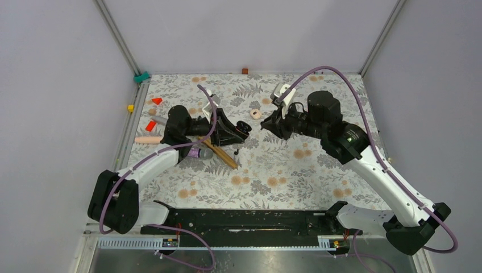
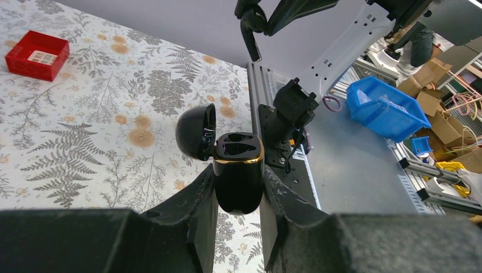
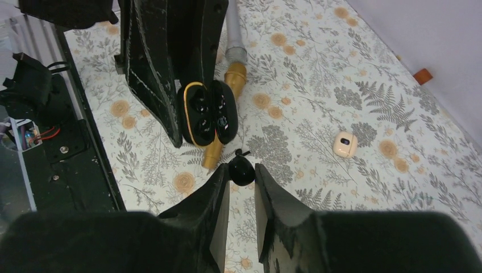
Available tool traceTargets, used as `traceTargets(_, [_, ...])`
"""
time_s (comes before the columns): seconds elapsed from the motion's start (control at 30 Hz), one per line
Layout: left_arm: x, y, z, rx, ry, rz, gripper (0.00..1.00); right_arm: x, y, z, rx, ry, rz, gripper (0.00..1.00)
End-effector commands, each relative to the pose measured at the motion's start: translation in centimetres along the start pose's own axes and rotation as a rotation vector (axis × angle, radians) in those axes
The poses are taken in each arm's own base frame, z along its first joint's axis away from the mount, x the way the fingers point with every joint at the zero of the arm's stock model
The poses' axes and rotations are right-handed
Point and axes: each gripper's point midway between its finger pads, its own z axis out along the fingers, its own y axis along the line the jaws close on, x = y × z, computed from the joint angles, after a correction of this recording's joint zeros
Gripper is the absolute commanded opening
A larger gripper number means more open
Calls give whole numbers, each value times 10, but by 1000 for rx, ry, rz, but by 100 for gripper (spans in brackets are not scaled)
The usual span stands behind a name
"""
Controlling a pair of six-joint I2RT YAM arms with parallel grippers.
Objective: Insert the wireless bluetooth earbuds into the charging case
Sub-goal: Place the earbud in the charging case.
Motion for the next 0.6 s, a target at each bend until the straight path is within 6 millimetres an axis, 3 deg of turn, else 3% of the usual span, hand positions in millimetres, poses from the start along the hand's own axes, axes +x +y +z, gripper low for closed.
traceTargets(0.0, [-4,-10,3,38,-42,63,0,-17,12,12,-58,-77,-12,19])
traceTargets(0.57, [5,-6,7,40,-15,32,0,1,26,41,-106,-38,-14,20])
